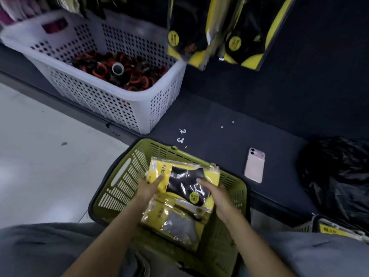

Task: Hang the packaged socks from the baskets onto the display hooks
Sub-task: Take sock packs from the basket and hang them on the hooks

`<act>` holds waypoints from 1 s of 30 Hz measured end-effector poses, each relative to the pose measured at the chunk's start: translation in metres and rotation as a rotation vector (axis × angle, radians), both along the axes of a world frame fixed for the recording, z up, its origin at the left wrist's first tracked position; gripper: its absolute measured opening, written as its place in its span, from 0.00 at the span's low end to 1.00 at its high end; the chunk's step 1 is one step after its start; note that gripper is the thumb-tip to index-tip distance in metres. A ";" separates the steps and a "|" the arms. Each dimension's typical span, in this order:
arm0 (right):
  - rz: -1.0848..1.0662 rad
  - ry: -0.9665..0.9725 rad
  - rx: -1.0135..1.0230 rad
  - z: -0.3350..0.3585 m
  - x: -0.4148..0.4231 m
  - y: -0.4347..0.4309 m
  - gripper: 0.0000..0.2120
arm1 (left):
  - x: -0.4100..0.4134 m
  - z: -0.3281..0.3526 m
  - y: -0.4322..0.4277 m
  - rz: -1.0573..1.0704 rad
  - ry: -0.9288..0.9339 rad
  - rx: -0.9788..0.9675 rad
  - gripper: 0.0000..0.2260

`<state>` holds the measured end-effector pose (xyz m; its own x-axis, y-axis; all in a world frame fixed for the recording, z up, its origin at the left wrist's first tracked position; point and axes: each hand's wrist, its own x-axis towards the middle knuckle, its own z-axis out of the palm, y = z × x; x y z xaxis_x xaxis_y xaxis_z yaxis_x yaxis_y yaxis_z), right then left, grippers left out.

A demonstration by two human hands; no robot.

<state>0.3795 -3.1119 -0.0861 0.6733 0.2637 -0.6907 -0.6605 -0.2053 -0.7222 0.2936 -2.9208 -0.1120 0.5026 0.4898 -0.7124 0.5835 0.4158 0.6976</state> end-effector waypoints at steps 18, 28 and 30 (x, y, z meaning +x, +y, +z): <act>-0.058 -0.819 0.308 0.203 0.036 0.011 0.19 | 0.037 0.261 -0.014 -0.104 -0.931 0.398 0.10; -0.005 -0.963 0.486 0.264 0.033 0.030 0.10 | 0.046 0.288 -0.026 -0.077 -0.933 0.441 0.21; -0.006 -0.953 0.489 0.267 0.037 0.029 0.11 | 0.048 0.291 -0.023 -0.092 -0.935 0.443 0.20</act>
<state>0.4169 -3.0829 0.1807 0.8817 0.3638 0.3005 0.2196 0.2473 -0.9437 0.3416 -2.9441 0.1795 0.8109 0.5441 0.2154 -0.2526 -0.0066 0.9676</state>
